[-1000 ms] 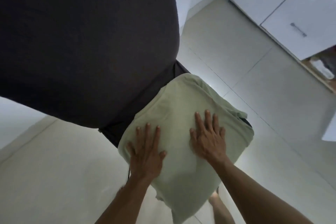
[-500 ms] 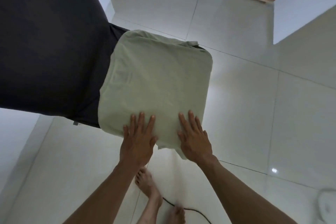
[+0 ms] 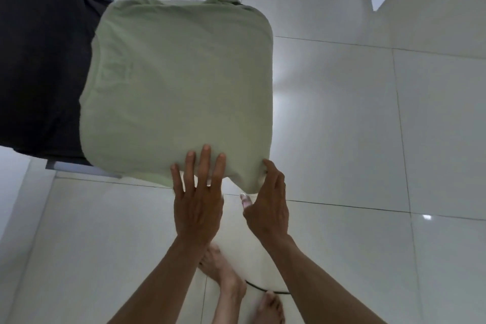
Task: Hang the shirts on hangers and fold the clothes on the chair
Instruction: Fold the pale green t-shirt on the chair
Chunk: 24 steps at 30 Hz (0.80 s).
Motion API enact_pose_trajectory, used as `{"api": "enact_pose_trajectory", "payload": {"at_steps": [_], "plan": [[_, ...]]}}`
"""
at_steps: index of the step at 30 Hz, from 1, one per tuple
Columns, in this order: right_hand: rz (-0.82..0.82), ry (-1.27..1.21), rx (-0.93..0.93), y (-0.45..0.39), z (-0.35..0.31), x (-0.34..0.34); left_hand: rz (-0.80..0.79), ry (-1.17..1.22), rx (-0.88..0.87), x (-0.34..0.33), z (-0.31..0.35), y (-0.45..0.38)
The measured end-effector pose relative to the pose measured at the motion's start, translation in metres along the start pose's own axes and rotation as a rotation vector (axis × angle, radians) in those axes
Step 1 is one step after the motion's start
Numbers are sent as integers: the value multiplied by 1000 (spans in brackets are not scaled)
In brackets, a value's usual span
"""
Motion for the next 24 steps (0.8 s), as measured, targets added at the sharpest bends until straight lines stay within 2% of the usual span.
{"api": "enact_pose_trajectory", "payload": {"at_steps": [3, 6, 9, 12, 17, 20, 24], "plan": [[118, -90, -37, -3, 2, -7, 140, 4, -5, -4, 7, -6], [125, -142, -70, -2, 10, -5, 204, 2, -27, -1, 13, -11], [167, -150, 55, 7, 13, 9, 240, 9, -68, 10, 27, -10], [196, -140, 178, 10, 6, 31, 225, 21, -93, 21, 35, -14], [126, -68, 228, 6, -11, 61, 164, 14, -43, 39, 17, -26], [84, 41, 187, -1, -14, 74, 101, -28, 105, 54, -13, -26], [76, 200, 34, -12, -19, 88, -15, -100, 304, 82, -57, -32]]}}
Point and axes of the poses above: each hand's wrist, its own y-axis away from the middle knuckle, its own x-axis out of the back of the hand, z = x × y, the point moved 5 cm from there along -y, towards the middle knuckle, and after that the axes turned 1 degree about -y, right-handed, at the moved point
